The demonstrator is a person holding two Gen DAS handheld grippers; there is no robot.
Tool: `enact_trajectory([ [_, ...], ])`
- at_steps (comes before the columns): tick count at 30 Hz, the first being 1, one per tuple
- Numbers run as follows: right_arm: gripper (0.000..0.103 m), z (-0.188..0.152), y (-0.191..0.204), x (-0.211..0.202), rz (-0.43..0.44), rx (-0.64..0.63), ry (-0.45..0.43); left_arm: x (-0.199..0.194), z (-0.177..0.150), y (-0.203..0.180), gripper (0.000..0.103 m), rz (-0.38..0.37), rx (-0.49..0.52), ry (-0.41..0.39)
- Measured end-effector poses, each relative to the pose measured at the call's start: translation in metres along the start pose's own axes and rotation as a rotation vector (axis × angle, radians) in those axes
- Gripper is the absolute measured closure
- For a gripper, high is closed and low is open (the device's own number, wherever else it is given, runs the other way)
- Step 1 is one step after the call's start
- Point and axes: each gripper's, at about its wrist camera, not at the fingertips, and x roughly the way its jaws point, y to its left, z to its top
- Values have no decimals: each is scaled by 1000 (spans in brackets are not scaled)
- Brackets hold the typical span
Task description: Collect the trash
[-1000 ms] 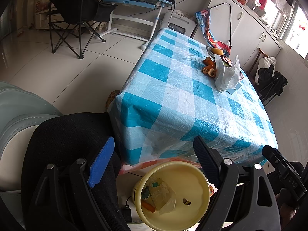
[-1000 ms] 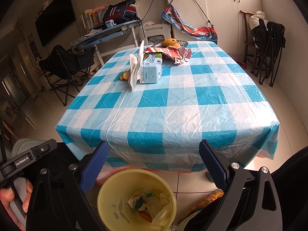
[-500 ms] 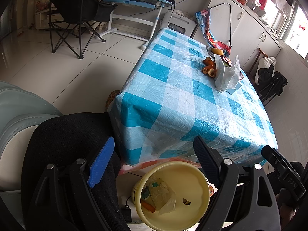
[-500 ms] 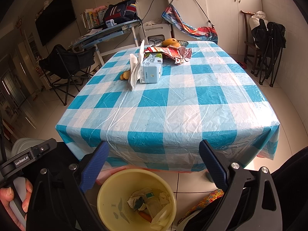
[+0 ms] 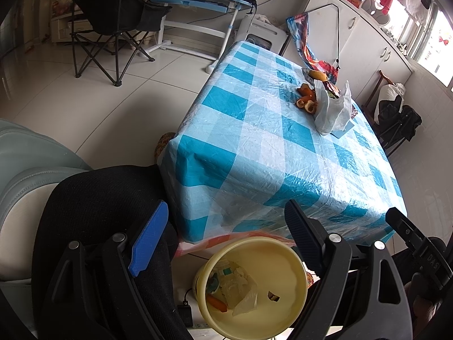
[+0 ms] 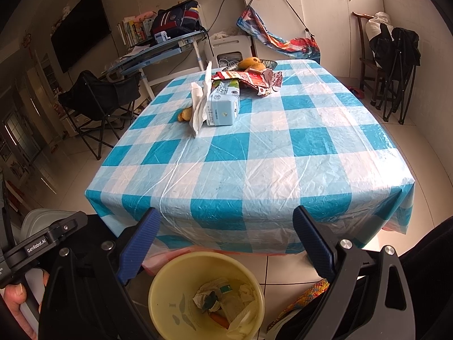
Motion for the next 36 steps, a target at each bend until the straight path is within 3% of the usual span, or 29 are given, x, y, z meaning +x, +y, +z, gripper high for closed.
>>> enact_trajectory([
  [7,12,15,12,0,37,-57,-20,-3,-1,-3,22,5,6,-1],
  [26,12,41,13,33,99,-60,34,1,0,-4,22,22,-1,-28],
  [36,12,80,1,61,83,-1,-7,8,6,-8,22,49,19,-53],
])
